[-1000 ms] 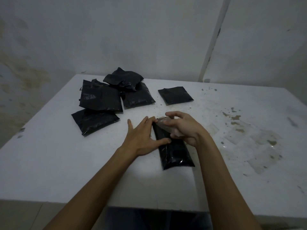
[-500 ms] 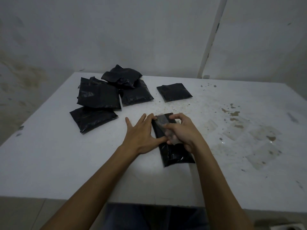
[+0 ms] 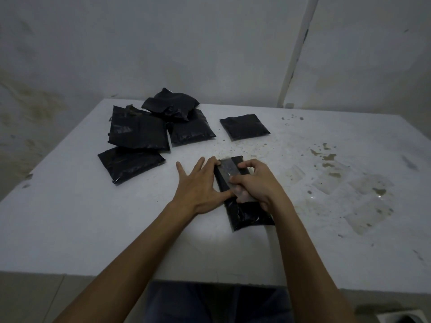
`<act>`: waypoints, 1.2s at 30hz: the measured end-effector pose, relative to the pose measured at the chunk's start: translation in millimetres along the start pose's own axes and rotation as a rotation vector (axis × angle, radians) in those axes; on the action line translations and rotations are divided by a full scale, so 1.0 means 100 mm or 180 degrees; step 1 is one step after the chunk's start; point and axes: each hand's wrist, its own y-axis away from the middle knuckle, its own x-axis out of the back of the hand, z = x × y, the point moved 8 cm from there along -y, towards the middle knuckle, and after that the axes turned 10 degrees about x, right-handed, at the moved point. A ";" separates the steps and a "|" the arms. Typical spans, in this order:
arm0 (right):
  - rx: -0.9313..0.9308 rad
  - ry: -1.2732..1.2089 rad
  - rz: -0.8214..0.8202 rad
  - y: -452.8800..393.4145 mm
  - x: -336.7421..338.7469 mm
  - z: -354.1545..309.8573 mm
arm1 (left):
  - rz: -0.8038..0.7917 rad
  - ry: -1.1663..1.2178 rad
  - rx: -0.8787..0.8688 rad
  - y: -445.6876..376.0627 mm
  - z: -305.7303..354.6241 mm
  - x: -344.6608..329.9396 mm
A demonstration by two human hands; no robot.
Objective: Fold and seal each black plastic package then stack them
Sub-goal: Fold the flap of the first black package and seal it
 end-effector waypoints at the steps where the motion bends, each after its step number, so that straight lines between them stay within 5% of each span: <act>1: -0.0043 -0.0029 -0.0003 0.00 0.00 0.01 | -0.0016 -0.0010 -0.0012 0.00 0.00 -0.01; 9: -0.0180 -0.0161 -0.0051 -0.01 0.02 0.09 | -0.0512 0.0148 -0.0192 -0.01 -0.09 -0.06; 36: 0.0041 0.0590 -0.0022 -0.03 0.03 0.06 | -0.0341 -0.0199 -0.0032 0.02 -0.09 -0.09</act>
